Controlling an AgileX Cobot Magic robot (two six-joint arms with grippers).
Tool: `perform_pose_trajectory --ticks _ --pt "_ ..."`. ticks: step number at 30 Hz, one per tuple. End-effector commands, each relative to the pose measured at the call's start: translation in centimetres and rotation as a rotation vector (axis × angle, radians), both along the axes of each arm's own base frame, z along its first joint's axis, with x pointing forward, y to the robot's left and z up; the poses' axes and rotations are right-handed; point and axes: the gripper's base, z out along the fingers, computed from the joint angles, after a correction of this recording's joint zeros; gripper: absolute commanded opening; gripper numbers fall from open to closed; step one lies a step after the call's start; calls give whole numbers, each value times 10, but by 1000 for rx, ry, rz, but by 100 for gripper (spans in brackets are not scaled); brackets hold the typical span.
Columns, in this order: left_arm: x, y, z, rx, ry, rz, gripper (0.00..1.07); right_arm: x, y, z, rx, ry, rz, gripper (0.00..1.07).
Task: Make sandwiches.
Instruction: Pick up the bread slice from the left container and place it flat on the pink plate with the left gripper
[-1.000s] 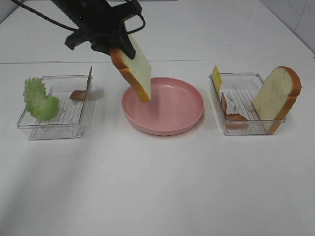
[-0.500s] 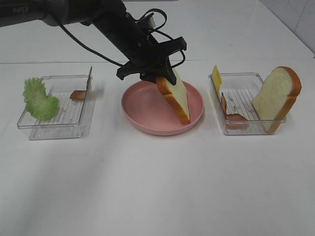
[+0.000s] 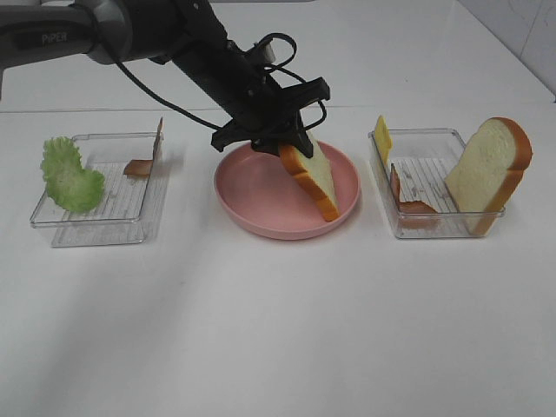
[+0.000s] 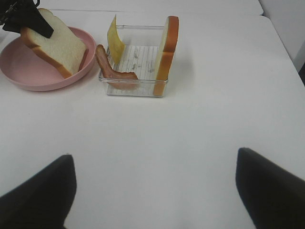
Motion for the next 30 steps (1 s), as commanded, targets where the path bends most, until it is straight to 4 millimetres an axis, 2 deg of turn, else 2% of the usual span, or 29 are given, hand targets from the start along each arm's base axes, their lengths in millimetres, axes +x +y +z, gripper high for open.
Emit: perform_pose_trajectory --ticks 1,2,3,4,5,7,9,10,11,12,13,14,15,16,18,24,30 --pt "4 -2 -16 17 7 -12 24 -3 -1 0 -2 -22 -1 82" --pt "6 -3 -17 18 4 -16 29 -3 -1 0 -2 -22 -1 82" --pt "6 -3 -17 18 4 -16 29 -3 -1 0 -2 -22 -1 82" --pt "7 -3 -15 18 -6 -18 36 -3 -1 0 -2 -22 -1 82" --pt "7 -3 -15 18 -6 -18 36 -3 -1 0 -2 -22 -1 82" --pt "9 -3 -9 26 -25 -27 46 -3 -1 0 -2 -22 -1 82" --pt "9 -3 -7 33 -32 -33 50 -3 -1 0 -2 -22 -1 82" --pt "10 -1 -4 63 -41 -38 60 -3 -1 0 -2 -22 -1 82" --pt "10 -1 -4 63 -41 -38 60 -3 -1 0 -2 -22 -1 82" --pt "11 1 1 99 -43 -39 73 -3 -1 0 -2 -22 -1 82" --pt "12 2 4 116 -48 -47 78 -3 -1 0 -2 -22 -1 82" --pt "12 2 4 116 -48 -47 78 -3 -1 0 -2 -22 -1 82" --pt "12 4 12 147 -57 -66 89 -3 -1 0 -2 -22 -1 82" --pt "12 4 12 147 -57 -66 89 -3 -1 0 -2 -22 -1 82" --pt "10 8 22 209 -43 -98 96 -3 -1 0 -2 -22 -1 82" --pt "7 20 41 360 -20 -124 96 -3 -1 0 -2 -22 -1 82" --pt "6 19 61 324 -71 -149 96 -3 -1 0 -2 -22 -1 82"
